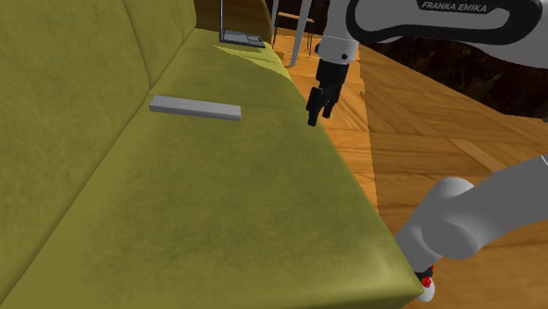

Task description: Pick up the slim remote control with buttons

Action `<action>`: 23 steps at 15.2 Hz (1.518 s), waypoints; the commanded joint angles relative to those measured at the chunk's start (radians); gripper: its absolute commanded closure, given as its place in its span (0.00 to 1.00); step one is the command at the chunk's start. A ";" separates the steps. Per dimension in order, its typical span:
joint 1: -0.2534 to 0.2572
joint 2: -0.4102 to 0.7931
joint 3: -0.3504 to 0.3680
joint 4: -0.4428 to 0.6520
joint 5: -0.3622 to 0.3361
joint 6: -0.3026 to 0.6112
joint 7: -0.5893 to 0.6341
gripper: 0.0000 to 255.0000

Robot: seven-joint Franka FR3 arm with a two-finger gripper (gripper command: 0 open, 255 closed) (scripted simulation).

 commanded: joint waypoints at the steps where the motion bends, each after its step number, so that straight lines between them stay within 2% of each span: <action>1: 0.017 0.065 0.017 0.062 0.001 0.014 -0.014 0.00; 8: 0.070 0.283 0.077 0.294 -0.018 0.037 -0.060 0.00; 14: 0.120 0.472 0.133 0.528 -0.058 0.021 -0.088 0.00; 19: 0.175 0.642 0.177 0.762 -0.111 -0.022 -0.108 0.00; 23: 0.239 0.798 0.208 0.995 -0.168 -0.085 -0.127 0.00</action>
